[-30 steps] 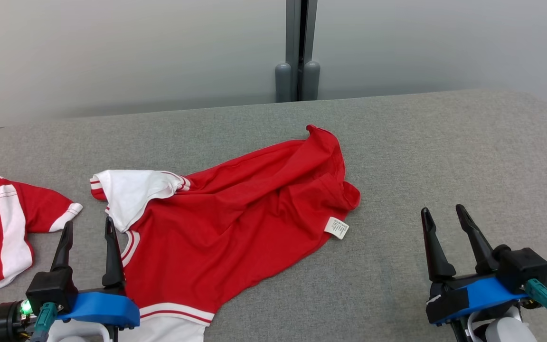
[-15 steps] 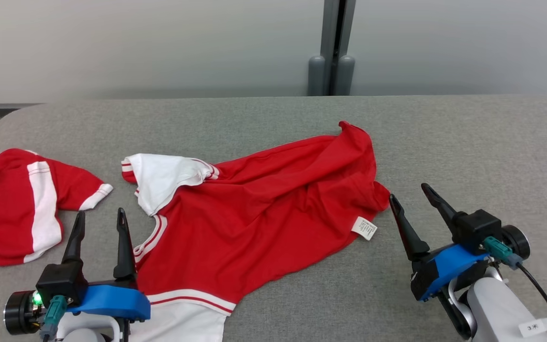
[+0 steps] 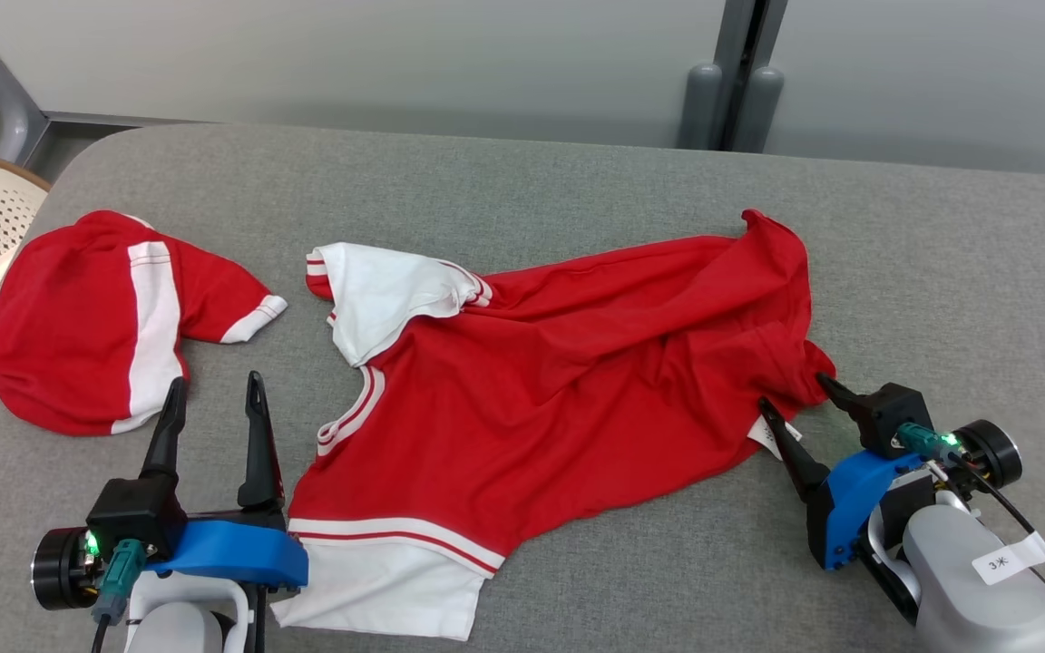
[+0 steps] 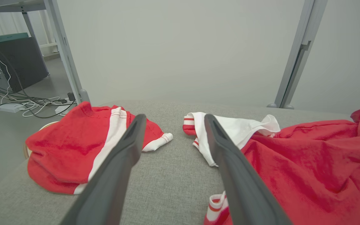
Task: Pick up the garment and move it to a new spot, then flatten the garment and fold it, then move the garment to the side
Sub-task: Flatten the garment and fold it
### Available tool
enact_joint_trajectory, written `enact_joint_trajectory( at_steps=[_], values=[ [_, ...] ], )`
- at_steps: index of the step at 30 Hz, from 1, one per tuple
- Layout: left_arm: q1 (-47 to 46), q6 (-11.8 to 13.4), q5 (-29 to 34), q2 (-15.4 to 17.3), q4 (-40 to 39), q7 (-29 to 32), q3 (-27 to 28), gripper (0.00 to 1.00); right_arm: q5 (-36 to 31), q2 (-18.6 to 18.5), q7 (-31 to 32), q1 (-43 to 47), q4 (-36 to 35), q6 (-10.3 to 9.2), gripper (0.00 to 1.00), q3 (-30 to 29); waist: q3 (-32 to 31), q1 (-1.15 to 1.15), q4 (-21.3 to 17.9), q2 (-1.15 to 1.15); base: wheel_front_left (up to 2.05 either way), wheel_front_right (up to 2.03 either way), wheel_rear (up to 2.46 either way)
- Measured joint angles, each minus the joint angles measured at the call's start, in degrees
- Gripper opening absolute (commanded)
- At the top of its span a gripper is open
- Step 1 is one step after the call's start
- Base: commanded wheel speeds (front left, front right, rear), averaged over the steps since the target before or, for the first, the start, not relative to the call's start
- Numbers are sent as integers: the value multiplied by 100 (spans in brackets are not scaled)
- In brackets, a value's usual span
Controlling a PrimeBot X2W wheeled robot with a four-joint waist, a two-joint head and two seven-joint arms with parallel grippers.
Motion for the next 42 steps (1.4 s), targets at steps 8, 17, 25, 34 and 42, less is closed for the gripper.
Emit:
enact_joint_trajectory(
  at_steps=[8, 17, 25, 34, 42],
  values=[
    [-56, -24, 0, -40, 22, 0, -7, 100, 219, -4, -2, -344, 713, 0, 0, 479, 83, 0, 125, 0, 0, 0, 0],
    [129, -19, -3, -62, 110, 0, 68, 100, 849, -15, 0, -158, 345, 0, 0, 995, -167, 0, -32, 0, 0, 0, 0],
    [428, -41, 1, -71, 111, 0, 176, 100, 1257, -344, -1, 669, -909, 0, 0, 1254, -497, 0, -526, 0, 0, 0, 0],
    [491, -88, 47, -79, 85, 0, 211, 100, 1836, -623, 234, 1964, -2326, 0, 0, 975, -639, 0, -936, 0, 0, 0, 0],
    [488, -99, 60, -79, 86, 0, 222, 100, 1900, -733, 981, 3031, -3640, 0, 0, 334, -533, -1, -1058, 0, 0, 0, 0]
  ],
)
